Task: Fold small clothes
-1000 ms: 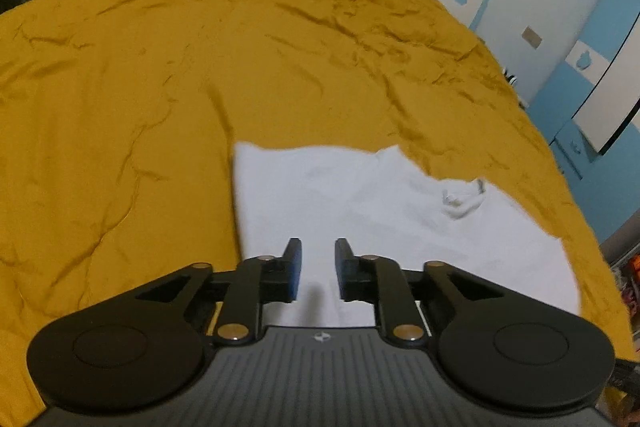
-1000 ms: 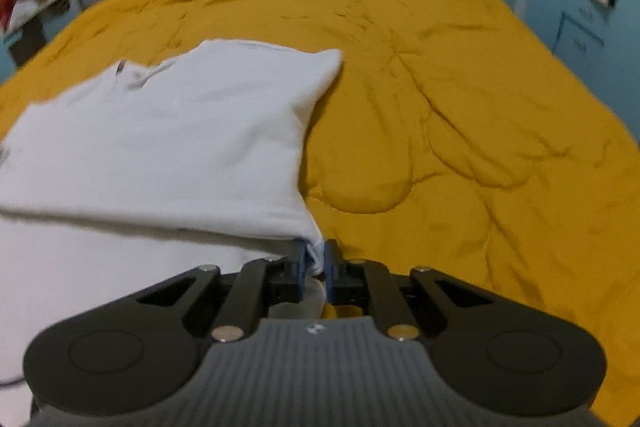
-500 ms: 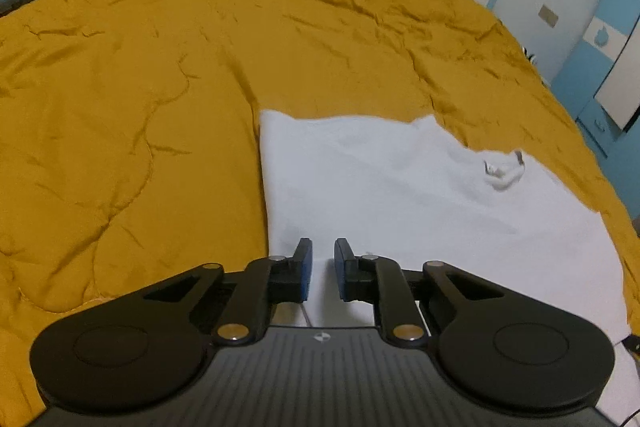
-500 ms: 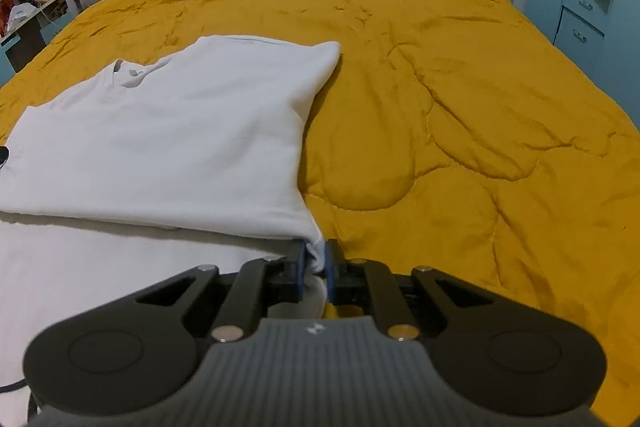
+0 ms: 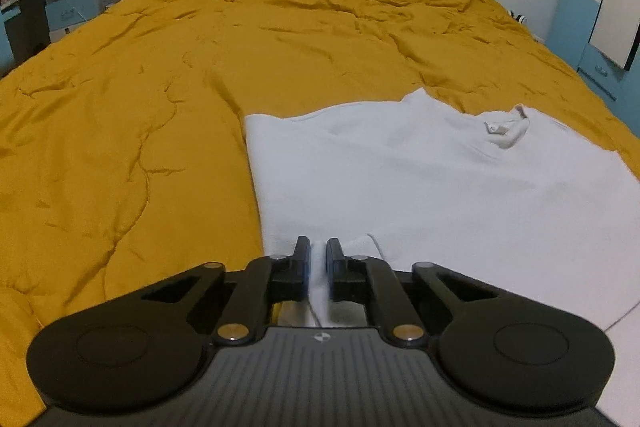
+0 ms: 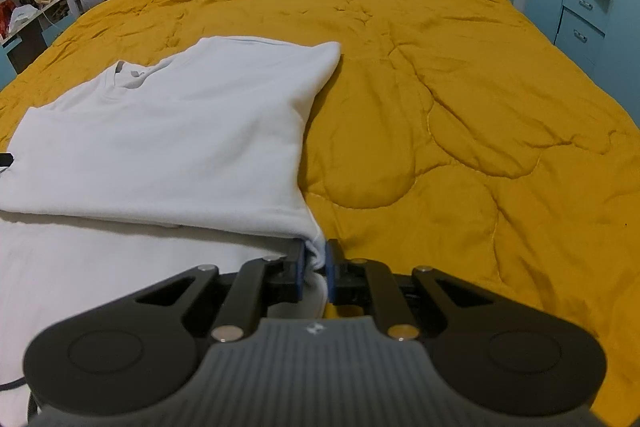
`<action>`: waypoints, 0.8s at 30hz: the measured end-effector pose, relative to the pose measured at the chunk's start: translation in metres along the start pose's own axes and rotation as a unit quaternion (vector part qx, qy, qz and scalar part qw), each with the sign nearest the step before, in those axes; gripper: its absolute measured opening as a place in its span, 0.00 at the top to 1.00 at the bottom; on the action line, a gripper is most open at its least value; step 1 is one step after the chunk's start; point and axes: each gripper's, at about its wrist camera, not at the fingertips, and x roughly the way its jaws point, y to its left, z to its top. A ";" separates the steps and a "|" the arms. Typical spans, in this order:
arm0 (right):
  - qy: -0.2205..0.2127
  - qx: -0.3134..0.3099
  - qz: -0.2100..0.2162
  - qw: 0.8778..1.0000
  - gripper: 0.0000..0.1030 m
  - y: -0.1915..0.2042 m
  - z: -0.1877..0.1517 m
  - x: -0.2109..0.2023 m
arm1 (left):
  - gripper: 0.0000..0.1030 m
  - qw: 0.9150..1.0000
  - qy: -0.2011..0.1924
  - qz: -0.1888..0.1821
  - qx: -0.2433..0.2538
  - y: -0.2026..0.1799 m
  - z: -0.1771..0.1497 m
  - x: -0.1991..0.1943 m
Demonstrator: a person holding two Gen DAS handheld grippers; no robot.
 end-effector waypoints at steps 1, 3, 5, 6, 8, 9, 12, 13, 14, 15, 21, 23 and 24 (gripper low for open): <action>0.000 0.000 0.000 1.000 0.96 0.000 0.000 0.000 | 0.93 1.000 -0.008 -0.001 -0.004 0.000 0.001 -0.003; -0.001 0.001 0.001 1.000 0.96 -0.001 0.000 0.001 | 0.93 0.999 -0.033 -0.008 -0.005 -0.001 0.008 -0.015; -0.002 -0.001 0.000 1.000 0.96 -0.001 0.000 0.001 | 0.93 0.998 -0.059 -0.015 -0.003 -0.004 0.022 -0.029; -0.002 -0.001 0.000 1.000 0.96 0.000 0.000 0.001 | 0.93 0.997 -0.074 -0.017 -0.001 -0.006 0.031 -0.038; -0.006 -0.002 -0.003 1.000 0.96 0.001 -0.001 0.000 | 0.93 0.996 -0.087 -0.020 0.003 -0.007 0.047 -0.046; -0.008 -0.005 -0.006 1.000 0.96 0.002 -0.002 0.000 | 0.93 0.997 -0.075 -0.013 0.010 -0.008 0.054 -0.042; -0.010 -0.010 -0.011 1.000 0.97 0.006 -0.003 -0.001 | 0.93 1.000 -0.015 0.004 0.019 -0.004 0.054 -0.014; -0.010 -0.008 -0.011 1.000 0.97 0.006 -0.004 -0.001 | 0.93 1.000 -0.001 0.007 0.021 -0.004 0.050 -0.005; -0.010 -0.007 -0.011 1.000 0.97 0.005 -0.004 -0.001 | 0.93 0.999 0.009 0.013 0.028 -0.005 0.045 0.005; -0.009 -0.006 -0.010 1.000 0.97 0.005 -0.005 -0.001 | 0.93 0.999 0.015 0.018 0.030 -0.004 0.040 0.011; 0.001 -0.008 -0.009 1.000 0.97 0.000 -0.004 -0.011 | 0.81 0.999 0.024 0.027 -0.015 0.007 0.027 0.019; -0.006 -0.008 -0.008 1.000 0.96 0.000 -0.001 -0.024 | 0.72 0.999 0.010 0.016 -0.042 0.014 0.028 0.006; -0.013 -0.008 -0.003 1.000 0.93 0.001 0.000 -0.031 | 0.67 0.999 0.005 0.009 -0.053 0.017 0.027 -0.002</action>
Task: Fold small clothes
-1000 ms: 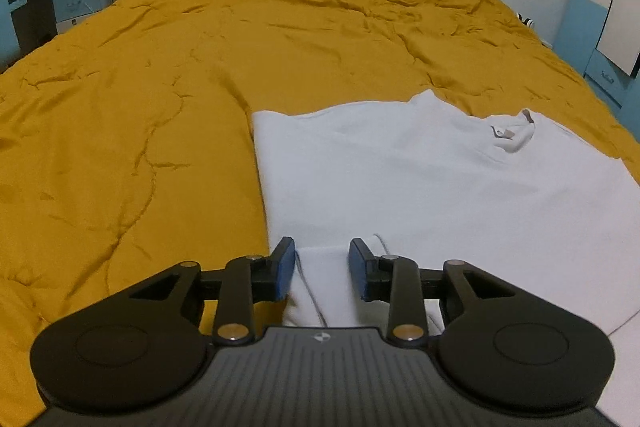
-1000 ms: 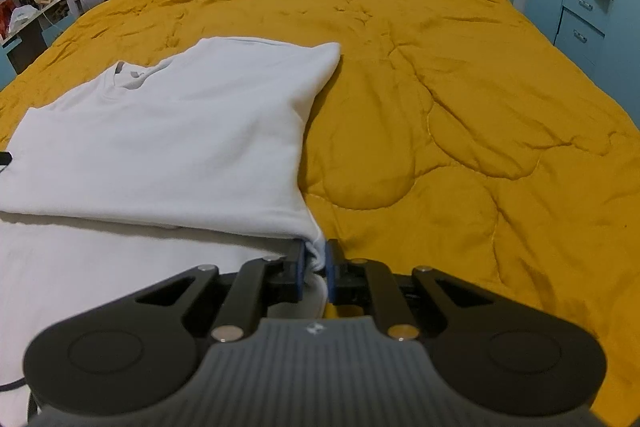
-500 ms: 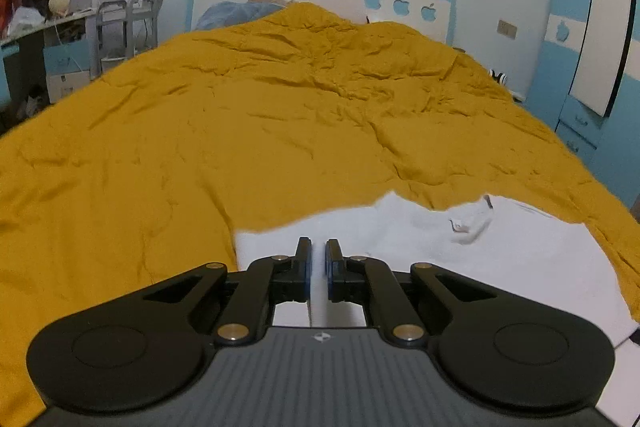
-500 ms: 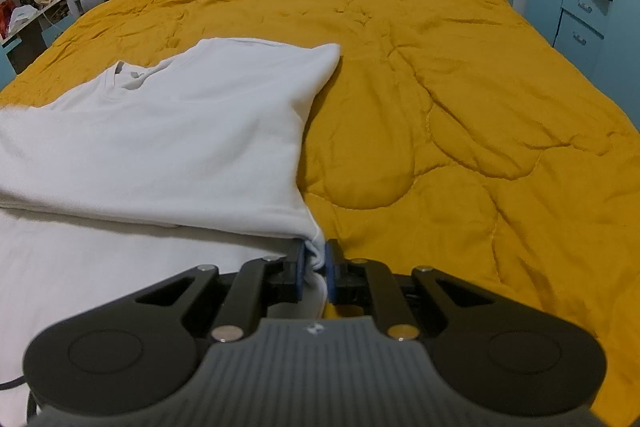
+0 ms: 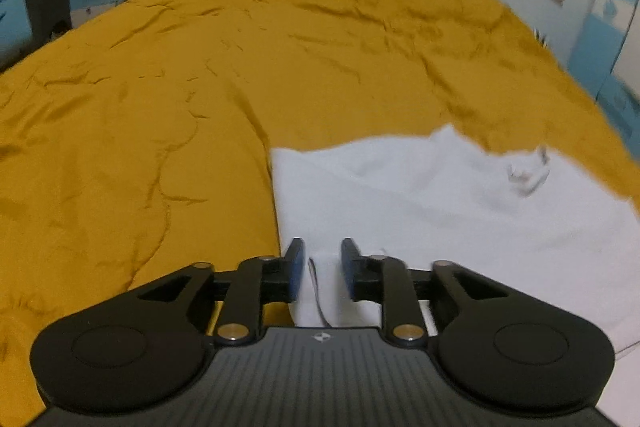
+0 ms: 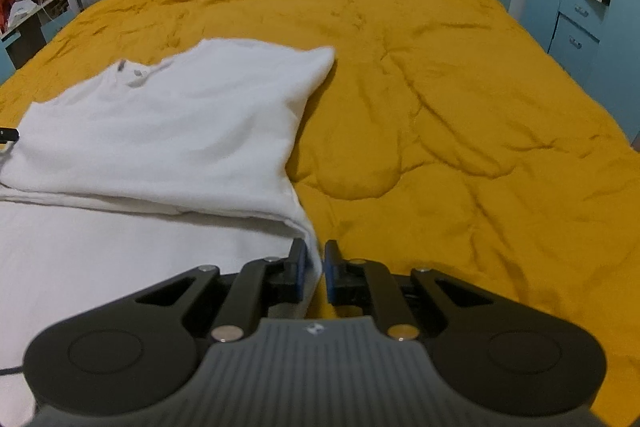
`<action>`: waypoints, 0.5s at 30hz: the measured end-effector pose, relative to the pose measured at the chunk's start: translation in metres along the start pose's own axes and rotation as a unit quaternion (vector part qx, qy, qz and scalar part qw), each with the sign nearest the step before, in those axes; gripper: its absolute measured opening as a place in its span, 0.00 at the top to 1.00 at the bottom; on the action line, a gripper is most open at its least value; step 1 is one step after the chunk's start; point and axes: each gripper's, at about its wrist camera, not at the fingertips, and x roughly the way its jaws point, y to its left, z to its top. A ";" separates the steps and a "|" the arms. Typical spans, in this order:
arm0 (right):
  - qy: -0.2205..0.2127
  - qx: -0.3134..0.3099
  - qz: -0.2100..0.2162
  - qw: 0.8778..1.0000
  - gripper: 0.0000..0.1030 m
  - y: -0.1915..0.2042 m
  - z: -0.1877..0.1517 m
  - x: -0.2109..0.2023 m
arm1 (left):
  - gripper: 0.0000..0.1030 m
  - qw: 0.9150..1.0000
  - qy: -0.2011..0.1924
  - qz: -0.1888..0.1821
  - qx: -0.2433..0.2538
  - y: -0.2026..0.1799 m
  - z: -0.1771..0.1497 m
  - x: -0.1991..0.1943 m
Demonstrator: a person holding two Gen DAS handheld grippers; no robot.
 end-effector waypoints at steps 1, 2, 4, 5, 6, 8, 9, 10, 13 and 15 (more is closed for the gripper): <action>-0.010 0.001 0.006 1.000 0.92 0.001 0.002 -0.008 | 0.67 1.000 0.000 -0.007 -0.004 0.002 0.000 -0.005; -0.018 0.001 0.010 1.000 0.91 0.003 0.004 -0.014 | 0.67 1.000 0.001 -0.016 -0.001 0.002 -0.001 -0.010; -0.029 0.002 0.019 0.999 0.91 0.007 0.012 -0.017 | 0.67 0.999 0.003 -0.040 0.015 -0.002 -0.005 -0.020; -0.032 0.001 0.022 0.999 0.91 0.010 0.016 -0.016 | 0.67 0.998 0.006 -0.052 0.023 -0.007 -0.008 -0.022; -0.034 0.000 0.023 0.999 0.92 0.014 0.020 -0.012 | 0.67 0.998 0.006 -0.060 0.033 -0.012 -0.010 -0.024; -0.035 0.004 0.026 0.999 0.91 0.021 0.028 -0.003 | 0.67 0.996 0.004 -0.071 0.055 -0.022 -0.016 -0.025; -0.033 0.005 0.031 0.999 0.91 0.024 0.030 0.002 | 0.67 0.995 0.011 -0.071 0.063 -0.026 -0.020 -0.023; -0.027 0.006 0.034 0.999 0.91 0.026 0.032 0.009 | 0.67 0.995 0.023 -0.070 0.073 -0.031 -0.024 -0.018; 0.015 0.004 0.029 0.999 0.92 0.028 0.027 0.036 | 0.72 0.993 0.063 -0.047 0.090 -0.034 -0.036 0.001; 0.035 0.009 0.033 0.999 0.95 0.024 0.020 0.049 | 0.73 0.992 0.075 -0.040 0.094 -0.031 -0.040 0.010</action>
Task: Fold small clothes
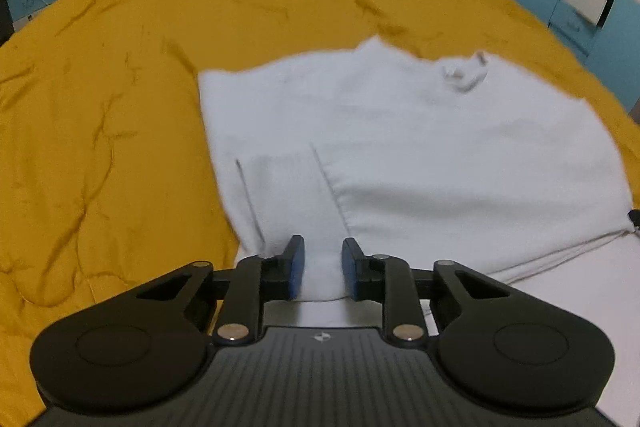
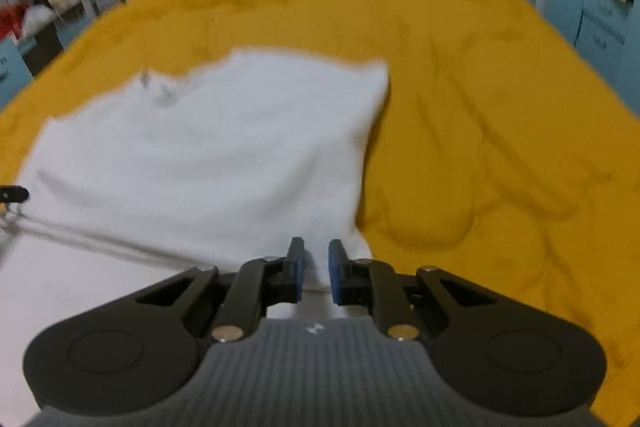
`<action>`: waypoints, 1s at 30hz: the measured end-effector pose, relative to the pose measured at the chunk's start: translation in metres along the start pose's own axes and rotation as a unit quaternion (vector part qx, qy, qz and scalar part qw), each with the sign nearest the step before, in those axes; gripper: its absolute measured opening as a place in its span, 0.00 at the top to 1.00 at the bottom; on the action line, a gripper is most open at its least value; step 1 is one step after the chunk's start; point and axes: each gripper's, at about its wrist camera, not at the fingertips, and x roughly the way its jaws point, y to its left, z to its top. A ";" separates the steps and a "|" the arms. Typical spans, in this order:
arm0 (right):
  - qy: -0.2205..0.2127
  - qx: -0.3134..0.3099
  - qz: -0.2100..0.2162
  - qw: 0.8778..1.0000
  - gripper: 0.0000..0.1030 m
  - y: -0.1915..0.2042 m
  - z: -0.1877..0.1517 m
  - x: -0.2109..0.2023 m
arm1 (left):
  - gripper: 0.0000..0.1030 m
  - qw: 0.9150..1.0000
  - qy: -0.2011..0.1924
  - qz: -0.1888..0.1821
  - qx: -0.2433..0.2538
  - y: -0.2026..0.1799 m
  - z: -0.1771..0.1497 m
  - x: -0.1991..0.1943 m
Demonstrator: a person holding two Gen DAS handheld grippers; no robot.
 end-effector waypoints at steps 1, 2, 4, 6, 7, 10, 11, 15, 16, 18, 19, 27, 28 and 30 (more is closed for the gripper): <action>0.003 0.000 -0.001 1.000 0.97 -0.002 -0.002 0.002 | 0.73 1.000 0.007 0.000 -0.006 0.002 0.000 0.003; 0.005 0.003 -0.001 1.000 0.97 -0.002 -0.002 0.002 | 0.73 1.000 0.015 0.002 -0.010 0.003 0.001 0.004; 0.014 -0.003 -0.006 1.000 0.97 -0.001 -0.001 -0.001 | 0.73 0.999 0.031 0.011 -0.004 0.002 0.004 0.004; 0.025 -0.014 -0.015 0.999 0.97 0.001 -0.001 -0.005 | 0.73 0.999 0.049 0.024 0.001 0.000 0.006 0.000; 0.030 -0.017 -0.019 0.999 0.97 0.001 0.000 -0.008 | 0.74 0.998 0.054 0.033 0.005 -0.001 0.007 -0.002; 0.030 -0.029 -0.028 0.999 0.96 0.004 0.000 -0.027 | 0.73 0.997 0.055 0.045 0.021 -0.006 0.004 -0.019; 0.024 -0.035 -0.027 0.999 0.92 0.005 -0.002 -0.036 | 0.73 0.998 0.049 0.039 0.023 -0.007 0.002 -0.027; -0.001 -0.055 -0.008 0.998 0.87 0.013 -0.009 -0.084 | 0.73 0.998 0.018 0.024 0.052 -0.015 -0.011 -0.072; -0.007 -0.063 -0.003 0.998 0.87 0.017 -0.012 -0.097 | 0.73 0.998 0.012 0.023 0.061 -0.020 -0.014 -0.083; -0.021 -0.080 0.008 0.997 0.81 0.025 -0.018 -0.123 | 0.70 0.997 -0.007 0.013 0.077 -0.030 -0.023 -0.109; -0.029 -0.090 0.014 0.995 0.79 0.029 -0.023 -0.139 | 0.68 0.996 -0.015 0.008 0.083 -0.036 -0.026 -0.121; -0.040 -0.164 0.049 0.984 0.63 0.060 -0.080 -0.220 | 0.51 0.983 -0.055 -0.043 0.168 -0.095 -0.095 -0.196; -0.038 -0.171 0.049 0.983 0.61 0.063 -0.090 -0.226 | 0.49 0.981 -0.052 -0.046 0.179 -0.101 -0.104 -0.199; -0.034 -0.185 0.047 0.981 0.56 0.068 -0.110 -0.237 | 0.43 0.977 -0.042 -0.055 0.201 -0.109 -0.123 -0.205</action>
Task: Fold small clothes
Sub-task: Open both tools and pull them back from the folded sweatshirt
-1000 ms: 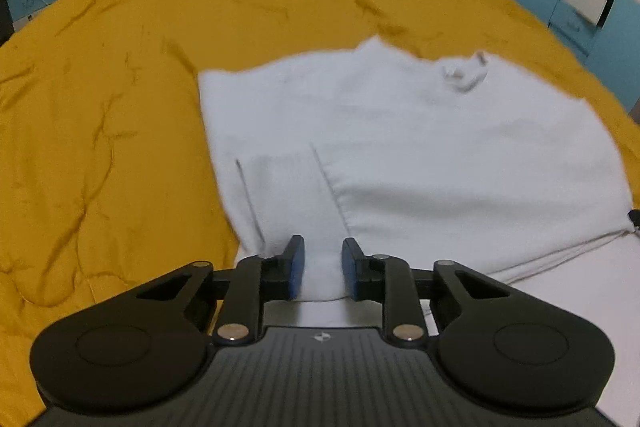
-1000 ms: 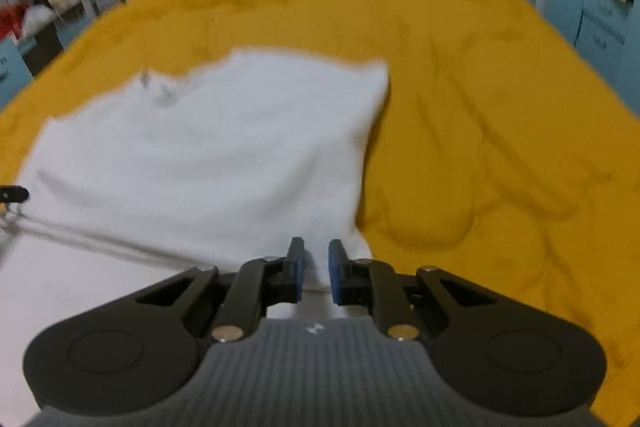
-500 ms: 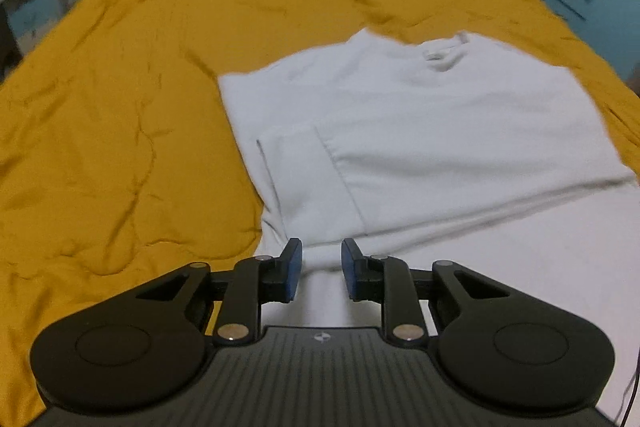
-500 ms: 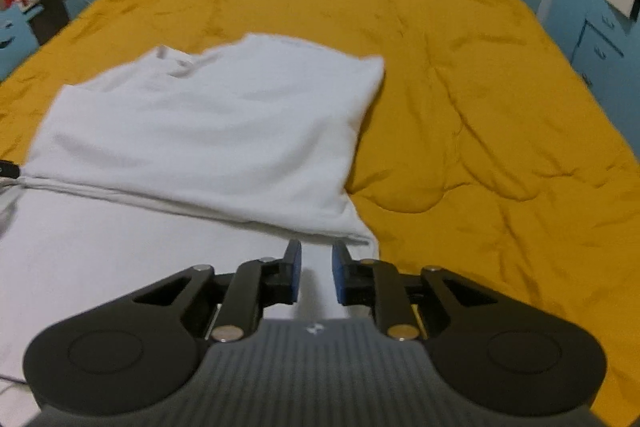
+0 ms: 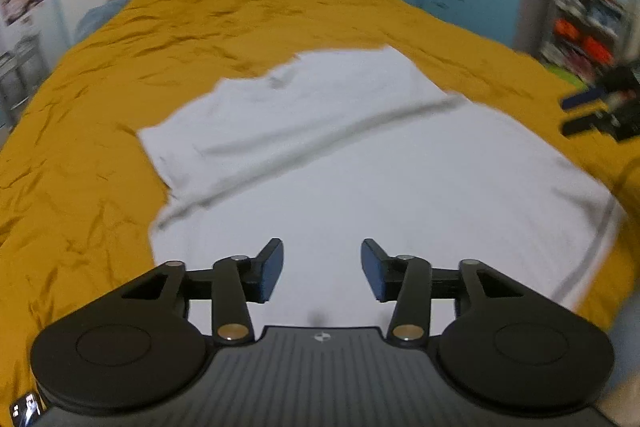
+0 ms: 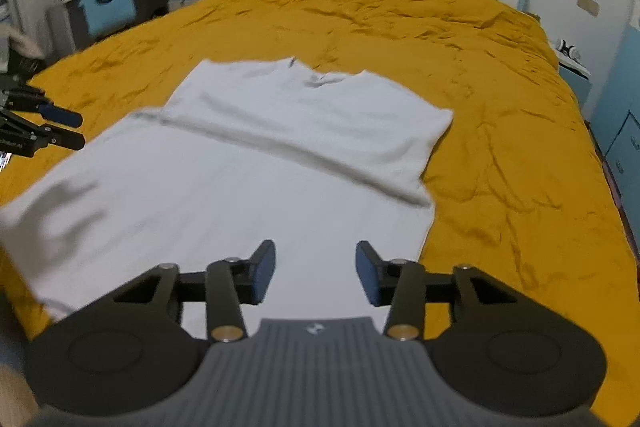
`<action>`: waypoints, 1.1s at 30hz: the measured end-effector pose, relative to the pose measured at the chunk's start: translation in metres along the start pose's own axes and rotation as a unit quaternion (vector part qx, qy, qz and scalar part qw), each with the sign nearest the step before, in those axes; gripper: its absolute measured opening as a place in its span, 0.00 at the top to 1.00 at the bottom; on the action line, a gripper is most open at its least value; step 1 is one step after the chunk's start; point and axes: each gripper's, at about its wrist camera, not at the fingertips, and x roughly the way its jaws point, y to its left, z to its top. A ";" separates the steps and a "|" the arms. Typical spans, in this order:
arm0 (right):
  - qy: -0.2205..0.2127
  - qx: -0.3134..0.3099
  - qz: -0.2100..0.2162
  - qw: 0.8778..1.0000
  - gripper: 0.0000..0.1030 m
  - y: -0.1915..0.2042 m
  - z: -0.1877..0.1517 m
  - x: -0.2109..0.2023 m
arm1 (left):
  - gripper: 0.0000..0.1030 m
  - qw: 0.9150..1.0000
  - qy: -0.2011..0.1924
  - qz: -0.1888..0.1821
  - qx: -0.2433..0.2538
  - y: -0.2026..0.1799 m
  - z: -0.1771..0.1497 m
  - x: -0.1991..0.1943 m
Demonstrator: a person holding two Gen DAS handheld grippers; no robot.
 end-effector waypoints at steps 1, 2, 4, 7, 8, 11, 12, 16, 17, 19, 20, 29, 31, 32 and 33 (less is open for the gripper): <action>0.001 -0.006 0.001 1.000 0.55 0.005 -0.008 -0.005 | 0.40 1.000 0.005 -0.005 0.011 -0.006 -0.007 -0.002; 0.003 -0.013 0.002 1.000 0.53 0.009 -0.016 -0.009 | 0.38 1.000 0.012 -0.008 0.022 -0.012 -0.014 -0.005; 0.014 -0.024 0.003 1.000 0.51 0.018 -0.033 -0.017 | 0.34 0.999 0.024 -0.013 0.044 -0.020 -0.027 -0.010; 0.040 -0.037 0.004 0.999 0.51 0.029 -0.055 -0.026 | 0.33 0.996 0.044 -0.007 0.077 -0.030 -0.047 -0.018; 0.047 -0.045 0.003 0.998 0.51 0.033 -0.061 -0.029 | 0.33 0.995 0.049 -0.004 0.084 -0.032 -0.053 -0.021; 0.058 -0.064 0.002 0.996 0.49 0.041 -0.077 -0.039 | 0.28 0.992 0.062 0.005 0.107 -0.037 -0.071 -0.029; 0.060 -0.066 0.002 0.996 0.46 0.042 -0.081 -0.041 | 0.27 0.991 0.066 0.006 0.114 -0.038 -0.076 -0.031; 0.067 -0.097 -0.009 0.993 0.45 0.051 -0.091 -0.043 | 0.27 0.985 0.085 0.021 0.151 -0.045 -0.093 -0.037; 0.069 -0.109 -0.012 0.992 0.44 0.054 -0.093 -0.042 | 0.27 0.983 0.088 0.024 0.159 -0.045 -0.097 -0.037; 0.075 -0.134 -0.015 0.988 0.42 0.059 -0.094 -0.039 | 0.24 0.979 0.095 0.033 0.179 -0.047 -0.105 -0.038; 0.077 -0.145 -0.015 0.986 0.42 0.061 -0.094 -0.037 | 0.22 0.976 0.098 0.039 0.188 -0.048 -0.109 -0.038; 0.093 -0.204 -0.023 0.974 0.41 0.070 -0.101 -0.028 | 0.15 0.964 0.108 0.059 0.237 -0.056 -0.128 -0.019; 0.099 -0.234 -0.027 0.967 0.41 0.075 -0.103 -0.026 | 0.17 0.964 0.104 0.057 0.239 -0.056 -0.127 -0.019; 0.103 -0.251 -0.030 0.962 0.41 0.077 -0.105 -0.025 | 0.18 0.963 0.103 0.056 0.241 -0.056 -0.126 -0.020; 0.108 -0.268 -0.033 0.957 0.41 0.079 -0.106 -0.023 | 0.20 0.964 0.101 0.054 0.241 -0.056 -0.125 -0.022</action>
